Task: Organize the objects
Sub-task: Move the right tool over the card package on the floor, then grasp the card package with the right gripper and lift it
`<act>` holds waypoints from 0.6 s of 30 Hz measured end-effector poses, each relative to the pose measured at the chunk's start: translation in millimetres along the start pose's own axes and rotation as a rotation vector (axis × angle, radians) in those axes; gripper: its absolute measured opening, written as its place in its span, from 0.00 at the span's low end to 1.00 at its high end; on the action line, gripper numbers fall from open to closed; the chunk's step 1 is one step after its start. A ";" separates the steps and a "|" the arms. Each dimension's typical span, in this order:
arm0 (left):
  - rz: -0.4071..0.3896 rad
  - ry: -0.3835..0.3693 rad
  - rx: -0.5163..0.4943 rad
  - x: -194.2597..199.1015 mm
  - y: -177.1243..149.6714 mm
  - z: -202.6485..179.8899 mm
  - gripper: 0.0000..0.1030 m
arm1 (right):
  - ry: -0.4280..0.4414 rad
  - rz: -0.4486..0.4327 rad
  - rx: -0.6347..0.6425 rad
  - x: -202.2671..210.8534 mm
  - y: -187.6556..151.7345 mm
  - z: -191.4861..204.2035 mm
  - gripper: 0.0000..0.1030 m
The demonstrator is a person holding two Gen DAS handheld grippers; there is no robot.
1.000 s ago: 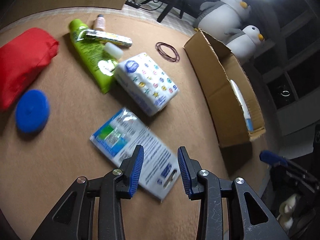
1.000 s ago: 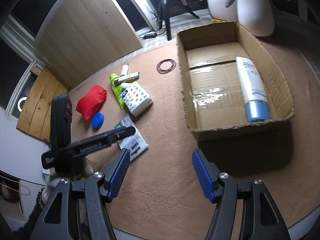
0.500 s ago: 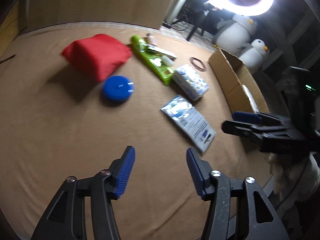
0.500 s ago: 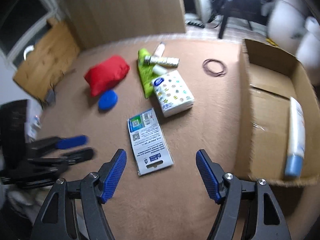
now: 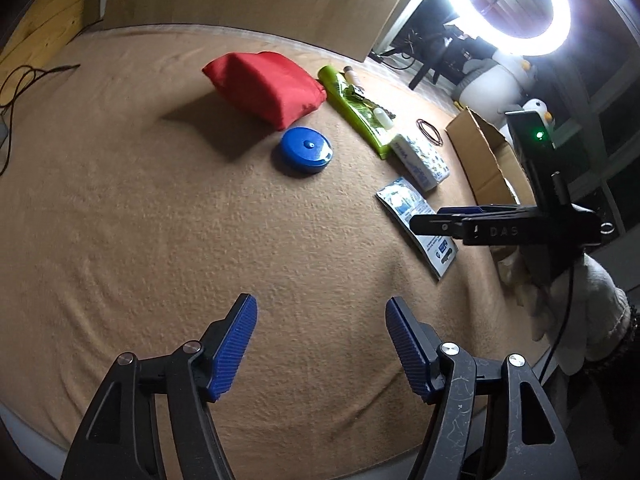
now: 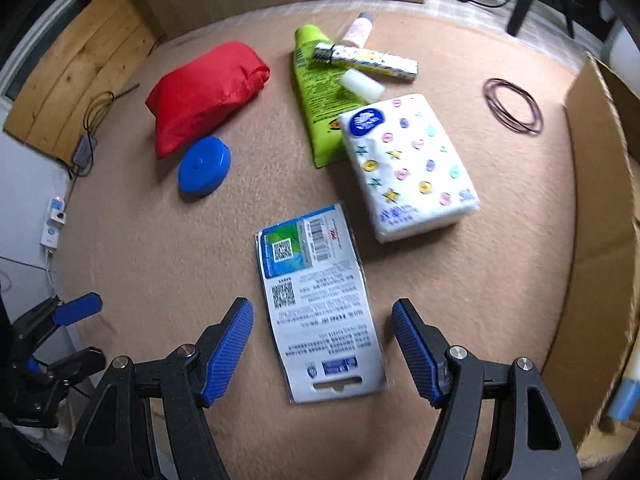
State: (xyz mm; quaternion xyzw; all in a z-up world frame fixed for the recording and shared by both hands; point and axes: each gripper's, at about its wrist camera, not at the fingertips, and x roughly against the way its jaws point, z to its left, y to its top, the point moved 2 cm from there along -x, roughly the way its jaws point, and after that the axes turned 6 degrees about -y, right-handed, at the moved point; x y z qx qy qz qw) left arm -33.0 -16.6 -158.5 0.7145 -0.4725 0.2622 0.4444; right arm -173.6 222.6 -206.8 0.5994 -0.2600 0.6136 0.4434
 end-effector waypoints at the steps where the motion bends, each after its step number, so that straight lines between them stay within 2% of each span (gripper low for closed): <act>1: -0.001 -0.001 0.004 -0.2 0.5 1.0 0.68 | -0.011 0.006 0.010 -2.5 0.9 2.7 0.66; 13: 0.014 -0.011 0.009 -5.6 2.5 -0.2 0.68 | -0.149 0.036 0.172 -12.4 -0.6 31.1 0.66; 18: 0.020 -0.015 0.005 -10.4 5.6 -2.9 0.68 | -0.159 0.026 0.172 -9.8 -1.8 28.3 0.51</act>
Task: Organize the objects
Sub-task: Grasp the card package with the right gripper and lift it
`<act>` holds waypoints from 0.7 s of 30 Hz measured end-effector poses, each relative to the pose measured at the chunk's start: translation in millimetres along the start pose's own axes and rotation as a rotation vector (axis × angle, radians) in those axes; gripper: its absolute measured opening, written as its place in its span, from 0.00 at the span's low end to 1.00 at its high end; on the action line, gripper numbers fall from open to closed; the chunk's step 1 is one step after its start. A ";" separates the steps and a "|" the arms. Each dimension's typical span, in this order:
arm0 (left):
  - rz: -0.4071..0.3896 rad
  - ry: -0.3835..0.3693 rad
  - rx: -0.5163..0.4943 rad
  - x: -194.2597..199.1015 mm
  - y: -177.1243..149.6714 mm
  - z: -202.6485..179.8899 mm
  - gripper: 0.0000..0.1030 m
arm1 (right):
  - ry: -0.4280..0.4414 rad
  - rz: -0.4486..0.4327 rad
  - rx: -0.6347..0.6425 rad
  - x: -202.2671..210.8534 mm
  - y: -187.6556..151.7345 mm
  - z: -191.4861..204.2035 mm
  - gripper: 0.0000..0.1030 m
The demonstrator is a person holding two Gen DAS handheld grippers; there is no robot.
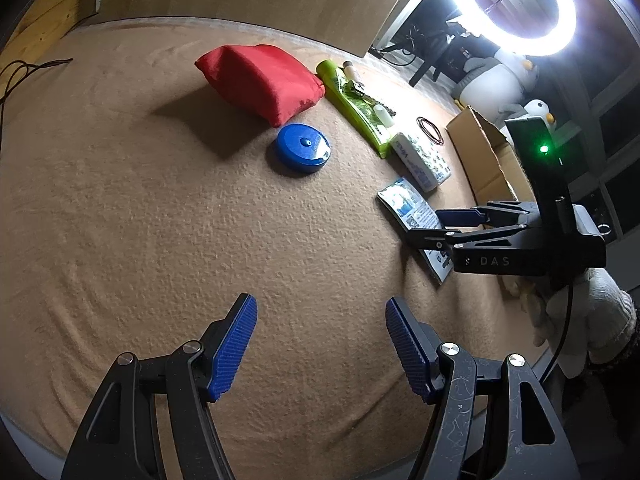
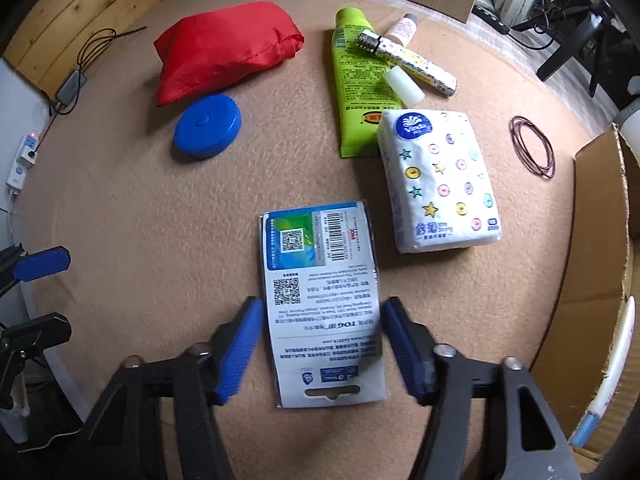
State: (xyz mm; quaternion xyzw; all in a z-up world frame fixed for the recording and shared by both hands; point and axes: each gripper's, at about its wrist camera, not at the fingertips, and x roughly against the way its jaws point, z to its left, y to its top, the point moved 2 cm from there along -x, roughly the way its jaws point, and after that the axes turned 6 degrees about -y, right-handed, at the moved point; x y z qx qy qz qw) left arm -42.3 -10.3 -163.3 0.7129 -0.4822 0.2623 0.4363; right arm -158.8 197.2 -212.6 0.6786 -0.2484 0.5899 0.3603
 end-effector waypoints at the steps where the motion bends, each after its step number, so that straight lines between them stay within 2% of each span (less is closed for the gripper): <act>1: 0.001 0.000 -0.003 -0.9 0.8 -1.2 0.68 | 0.011 0.000 -0.006 0.5 -0.4 -1.4 0.51; 7: 0.005 -0.003 -0.021 -4.7 6.8 -9.4 0.68 | 0.041 -0.021 -0.042 5.5 -5.8 -6.6 0.51; 13: 0.010 -0.004 -0.041 -6.7 13.0 -16.8 0.68 | 0.075 -0.102 -0.098 41.3 -11.8 -23.1 0.51; 17: 0.017 -0.009 -0.052 -11.0 16.0 -22.6 0.68 | 0.067 -0.168 -0.158 70.8 -10.9 -48.5 0.51; 21: 0.030 -0.013 -0.067 -17.7 18.2 -29.9 0.68 | 0.023 -0.222 -0.224 96.5 -18.1 -78.7 0.51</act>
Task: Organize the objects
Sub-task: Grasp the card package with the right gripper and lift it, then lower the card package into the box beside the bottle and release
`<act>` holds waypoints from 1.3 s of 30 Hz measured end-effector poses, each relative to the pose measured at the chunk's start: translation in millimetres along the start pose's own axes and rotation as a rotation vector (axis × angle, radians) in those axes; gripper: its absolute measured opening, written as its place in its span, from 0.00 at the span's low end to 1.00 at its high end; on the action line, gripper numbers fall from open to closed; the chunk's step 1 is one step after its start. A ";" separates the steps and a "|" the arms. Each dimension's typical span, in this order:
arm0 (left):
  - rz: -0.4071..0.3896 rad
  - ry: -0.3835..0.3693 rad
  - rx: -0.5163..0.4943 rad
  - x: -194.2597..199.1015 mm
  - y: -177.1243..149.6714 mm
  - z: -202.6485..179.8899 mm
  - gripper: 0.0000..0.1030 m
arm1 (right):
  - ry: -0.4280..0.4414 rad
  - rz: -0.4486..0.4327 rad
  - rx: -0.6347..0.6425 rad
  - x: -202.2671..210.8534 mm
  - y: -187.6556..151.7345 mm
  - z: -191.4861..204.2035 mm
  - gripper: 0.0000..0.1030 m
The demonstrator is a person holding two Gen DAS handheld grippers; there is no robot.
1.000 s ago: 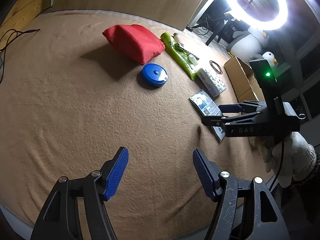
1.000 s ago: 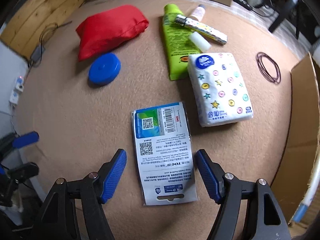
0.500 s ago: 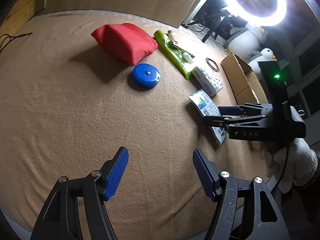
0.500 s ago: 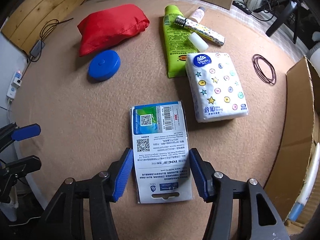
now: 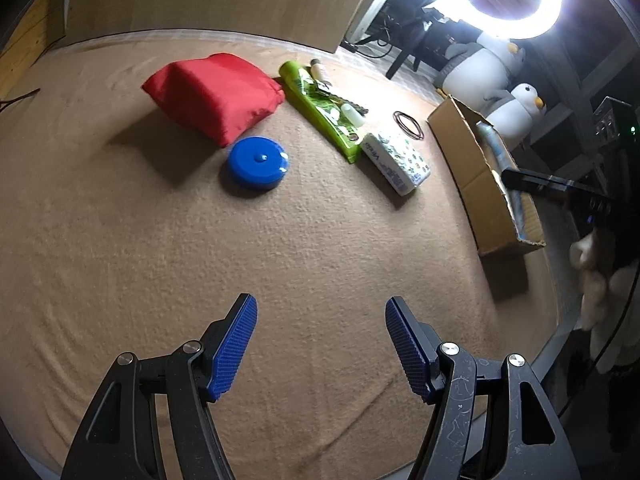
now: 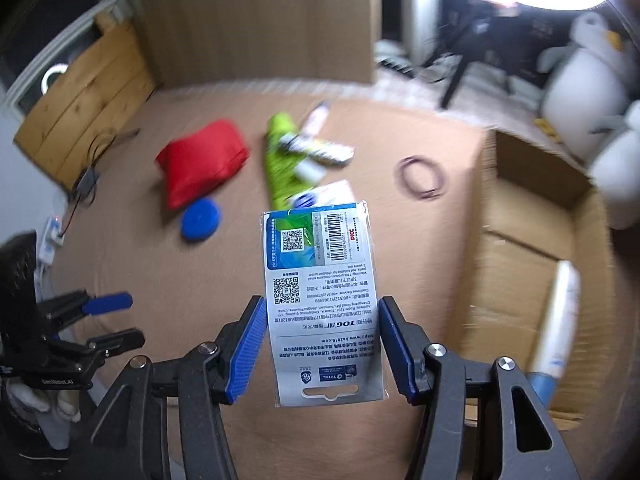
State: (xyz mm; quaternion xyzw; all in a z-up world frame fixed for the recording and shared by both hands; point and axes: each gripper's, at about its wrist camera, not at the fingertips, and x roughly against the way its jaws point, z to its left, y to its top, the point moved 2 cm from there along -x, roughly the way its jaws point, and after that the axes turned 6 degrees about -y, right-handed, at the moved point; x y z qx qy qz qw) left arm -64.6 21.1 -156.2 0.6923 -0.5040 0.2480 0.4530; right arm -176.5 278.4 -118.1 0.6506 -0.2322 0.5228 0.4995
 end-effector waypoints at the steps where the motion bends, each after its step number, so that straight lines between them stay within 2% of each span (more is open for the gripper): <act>1: 0.003 -0.001 -0.005 -1.5 0.6 -2.1 0.68 | -0.004 -0.006 -0.012 -0.3 0.9 -5.7 0.51; 8: 0.011 -0.004 -0.025 -9.9 7.0 -14.3 0.68 | -0.070 -0.028 -0.127 8.8 5.1 -65.3 0.51; 20: 0.028 -0.015 -0.045 -27.6 14.8 -32.7 0.68 | -0.154 0.005 -0.218 -8.9 -1.8 -127.9 0.51; 22: 0.031 -0.015 -0.050 -31.0 16.5 -35.8 0.68 | -0.154 0.008 -0.226 -10.0 -1.9 -132.2 0.52; 27: 0.035 -0.014 -0.063 -38.1 21.3 -43.5 0.68 | -0.118 -0.003 -0.268 -8.7 -2.1 -141.5 0.61; 30: 0.036 -0.009 -0.081 -41.6 25.0 -48.8 0.68 | -0.133 0.000 -0.268 -7.8 -3.3 -143.6 0.61; 39: 0.007 0.015 -0.126 -50.0 58.0 -62.0 0.68 | -0.093 -0.021 -0.316 5.5 -15.8 -142.5 0.61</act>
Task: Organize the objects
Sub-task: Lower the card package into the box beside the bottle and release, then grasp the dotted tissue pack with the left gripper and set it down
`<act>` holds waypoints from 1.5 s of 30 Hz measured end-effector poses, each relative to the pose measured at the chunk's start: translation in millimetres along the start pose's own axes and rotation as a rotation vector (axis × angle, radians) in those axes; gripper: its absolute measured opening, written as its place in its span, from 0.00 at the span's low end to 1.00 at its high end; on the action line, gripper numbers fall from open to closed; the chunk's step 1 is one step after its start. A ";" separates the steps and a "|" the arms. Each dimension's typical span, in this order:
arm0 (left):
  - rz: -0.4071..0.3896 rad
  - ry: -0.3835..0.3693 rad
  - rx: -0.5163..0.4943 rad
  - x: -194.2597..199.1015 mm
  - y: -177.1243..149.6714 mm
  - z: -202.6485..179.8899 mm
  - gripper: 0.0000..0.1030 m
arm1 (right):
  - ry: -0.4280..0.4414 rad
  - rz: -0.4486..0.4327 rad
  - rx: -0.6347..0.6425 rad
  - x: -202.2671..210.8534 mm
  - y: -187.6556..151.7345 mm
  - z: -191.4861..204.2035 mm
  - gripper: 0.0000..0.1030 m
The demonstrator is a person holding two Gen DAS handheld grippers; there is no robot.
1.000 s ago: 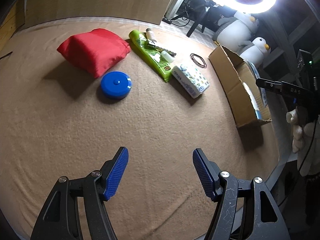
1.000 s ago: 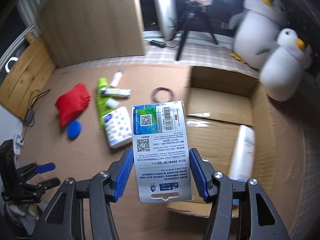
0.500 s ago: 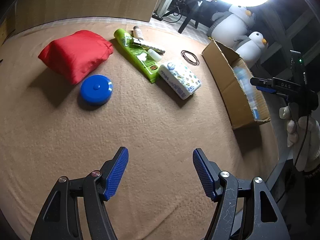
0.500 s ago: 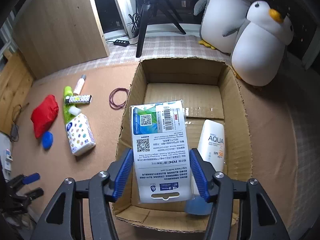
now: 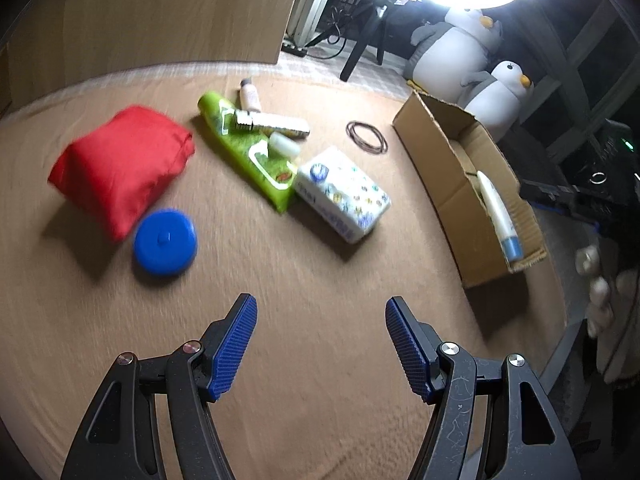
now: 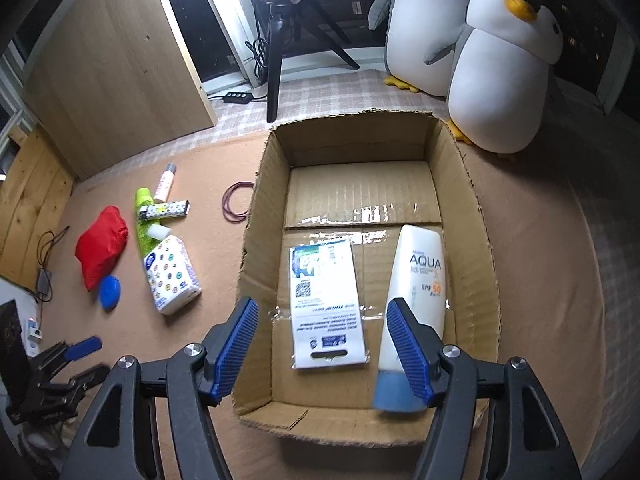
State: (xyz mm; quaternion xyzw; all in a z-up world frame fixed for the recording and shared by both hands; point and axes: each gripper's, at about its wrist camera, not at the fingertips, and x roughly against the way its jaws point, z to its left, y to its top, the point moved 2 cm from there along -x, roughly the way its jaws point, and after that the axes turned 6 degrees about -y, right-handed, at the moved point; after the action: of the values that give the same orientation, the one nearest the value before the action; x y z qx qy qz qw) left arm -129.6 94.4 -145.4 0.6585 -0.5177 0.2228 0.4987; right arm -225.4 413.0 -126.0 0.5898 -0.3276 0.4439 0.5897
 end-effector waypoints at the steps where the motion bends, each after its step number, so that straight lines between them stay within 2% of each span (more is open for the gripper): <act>1: -0.004 0.004 -0.004 -1.3 4.8 -0.9 0.68 | 0.005 -0.008 0.000 4.5 -3.2 1.4 0.61; 13: -0.023 0.007 -0.003 -27.3 51.8 -4.2 0.67 | 0.036 -0.065 -0.001 39.6 -36.3 14.7 0.62; 22: -0.022 -0.009 0.020 -59.0 94.2 -5.2 0.54 | 0.055 -0.066 -0.015 46.0 -46.4 15.8 0.62; 27: -0.010 0.010 0.019 -79.8 108.7 -8.2 0.54 | 0.056 -0.063 -0.023 47.2 -53.4 12.9 0.61; 35: 0.055 0.033 -0.050 -109.2 113.0 -19.3 0.45 | 0.046 -0.070 -0.034 52.2 -59.5 4.8 0.61; 39: 0.084 0.019 -0.071 -116.0 104.4 -22.6 0.37 | 0.047 -0.070 -0.040 52.8 -60.0 2.3 0.61; 45: 0.098 0.006 -0.163 -114.4 83.3 -39.1 0.37 | 0.055 -0.067 -0.043 52.1 -62.0 3.6 0.62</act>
State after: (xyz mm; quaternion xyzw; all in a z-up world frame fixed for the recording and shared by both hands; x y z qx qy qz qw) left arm -237.9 184.5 -186.8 0.5889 -0.5643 0.2061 0.5406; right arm -148.1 422.1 -103.4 0.5754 -0.3007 0.4327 0.6255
